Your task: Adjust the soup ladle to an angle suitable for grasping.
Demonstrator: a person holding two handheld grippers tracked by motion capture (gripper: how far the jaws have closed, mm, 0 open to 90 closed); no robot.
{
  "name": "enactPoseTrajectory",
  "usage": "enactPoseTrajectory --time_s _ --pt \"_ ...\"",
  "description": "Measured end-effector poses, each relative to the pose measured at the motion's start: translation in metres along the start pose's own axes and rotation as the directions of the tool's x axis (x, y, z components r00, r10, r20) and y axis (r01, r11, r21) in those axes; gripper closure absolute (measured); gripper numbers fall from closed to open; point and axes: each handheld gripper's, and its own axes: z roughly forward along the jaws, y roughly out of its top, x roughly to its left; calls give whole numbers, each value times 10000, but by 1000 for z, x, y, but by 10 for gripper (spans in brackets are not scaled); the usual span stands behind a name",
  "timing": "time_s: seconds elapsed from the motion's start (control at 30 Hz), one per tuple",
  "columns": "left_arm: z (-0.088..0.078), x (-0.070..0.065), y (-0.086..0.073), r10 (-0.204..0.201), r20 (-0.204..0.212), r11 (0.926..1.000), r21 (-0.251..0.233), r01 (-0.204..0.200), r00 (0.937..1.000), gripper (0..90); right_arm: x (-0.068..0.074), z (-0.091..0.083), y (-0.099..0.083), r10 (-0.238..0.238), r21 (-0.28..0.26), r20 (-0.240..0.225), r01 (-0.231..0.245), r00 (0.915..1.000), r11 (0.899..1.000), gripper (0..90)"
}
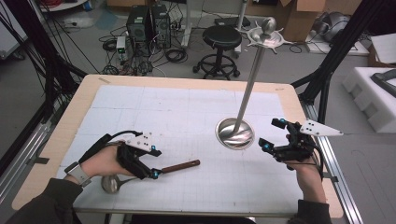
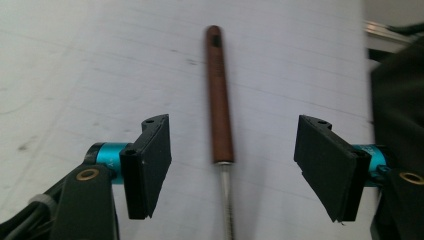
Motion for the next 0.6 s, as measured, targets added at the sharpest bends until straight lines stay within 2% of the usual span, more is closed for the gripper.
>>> enactPoseTrajectory --time_s 0.07,0.1,0.17,0.23,0.27,0.3,0.33,0.37,0.5,0.6 --pt "-2 -4 2 127 -58 9999 38 -126 9999 183 -1 -1 -1 79 -60 57 -79 10000 10000 0" --pt "-2 -4 2 127 -58 9999 38 -126 9999 169 -1 -1 -1 79 -60 57 -79 10000 10000 0" --pt "-3 -5 3 10 96 9996 275 -12 10000 165 -3 -2 -1 108 -123 106 -107 9999 9999 0" --pt "-2 -7 2 160 -73 9968 785 -154 9998 134 -4 -3 -1 135 -179 100 -133 9999 9998 0" --pt "0 -7 1 146 -41 9917 1278 -140 9999 124 -3 -2 -1 153 -160 77 -151 9999 9998 0" --pt "0 -7 1 146 -41 9917 1278 -140 9999 124 -3 -2 -1 153 -160 77 -151 9999 9998 0" --pt "2 -8 -1 161 -56 9865 1631 -150 9999 124 -3 -1 -1 103 -119 28 -103 9999 9999 0" --pt "2 -8 -1 161 -56 9865 1631 -150 9999 124 -3 -1 -1 103 -119 28 -103 9999 9999 0" --pt "2 -7 -2 -247 196 9829 1832 207 9995 123 -4 1 -1 126 -45 -42 -127 9999 9999 0" --pt "0 -6 -2 -306 87 9776 2086 281 9995 123 -4 1 -1 135 -72 -72 -136 9999 9999 0"
